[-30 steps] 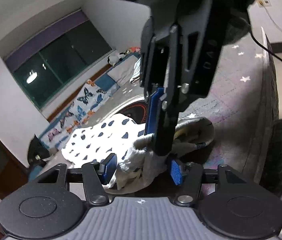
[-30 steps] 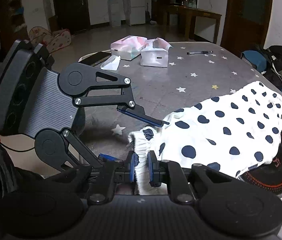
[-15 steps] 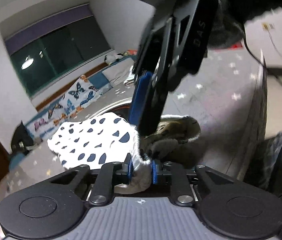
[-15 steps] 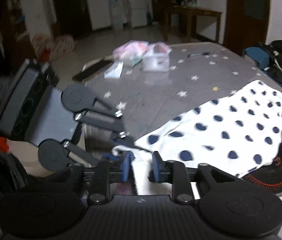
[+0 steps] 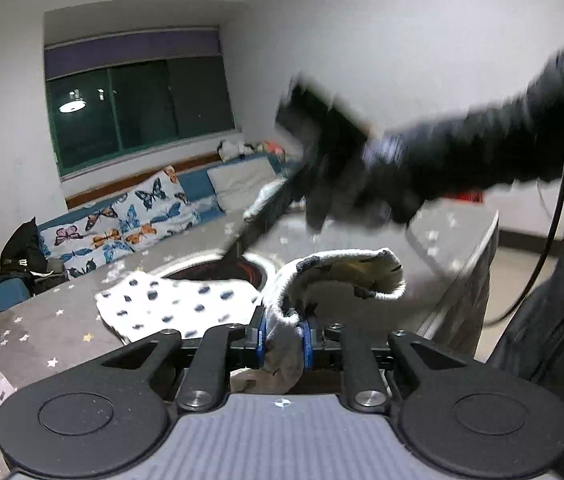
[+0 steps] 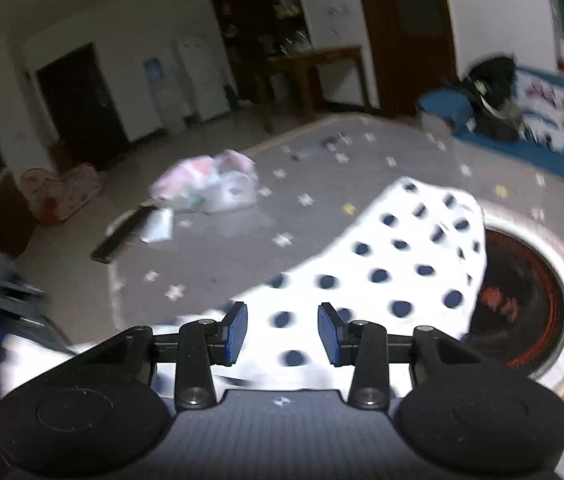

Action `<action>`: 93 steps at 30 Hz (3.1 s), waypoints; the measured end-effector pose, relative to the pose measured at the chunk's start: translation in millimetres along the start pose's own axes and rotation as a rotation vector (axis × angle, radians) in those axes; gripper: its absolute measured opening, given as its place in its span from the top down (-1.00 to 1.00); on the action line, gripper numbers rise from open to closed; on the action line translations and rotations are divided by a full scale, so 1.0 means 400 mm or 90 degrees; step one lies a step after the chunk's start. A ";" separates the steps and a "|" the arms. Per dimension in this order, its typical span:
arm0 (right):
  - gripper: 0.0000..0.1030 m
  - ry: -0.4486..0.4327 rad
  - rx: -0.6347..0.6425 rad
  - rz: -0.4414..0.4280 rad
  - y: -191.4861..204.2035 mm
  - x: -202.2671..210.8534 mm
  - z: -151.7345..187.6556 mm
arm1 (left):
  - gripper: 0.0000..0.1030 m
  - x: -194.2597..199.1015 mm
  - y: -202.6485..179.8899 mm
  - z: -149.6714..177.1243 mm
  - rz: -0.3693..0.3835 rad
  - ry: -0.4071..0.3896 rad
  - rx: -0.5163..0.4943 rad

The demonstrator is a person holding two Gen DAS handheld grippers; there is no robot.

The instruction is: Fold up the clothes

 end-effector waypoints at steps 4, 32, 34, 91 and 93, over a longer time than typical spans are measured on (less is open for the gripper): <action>0.25 0.033 -0.024 0.018 -0.049 -0.065 0.050 | 0.64 0.041 0.022 -0.064 0.001 -0.035 0.041; 0.26 0.022 -0.256 -0.059 -0.176 0.001 0.212 | 0.64 -0.361 0.466 -0.180 -0.015 0.042 0.290; 0.26 0.016 -0.270 -0.065 -0.182 0.001 0.214 | 0.64 -0.408 0.499 -0.152 -0.010 0.065 0.313; 0.23 -0.050 -0.119 0.125 -0.367 -0.182 -0.110 | 0.94 -0.520 0.582 0.117 -0.175 0.177 0.347; 0.23 -0.054 -0.114 0.121 -0.362 -0.178 -0.114 | 0.94 -0.520 0.593 0.139 -0.178 0.189 0.364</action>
Point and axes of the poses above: each gripper's, at about its wrist camera, not at the fingertips, and x roughly against the way its jaws point, y to its left, z to its underside, the point moved 9 cm from there along -x, roughly the way its jaws point, and after that the axes turned 3 degrees about -y, right-handed, at the moved point
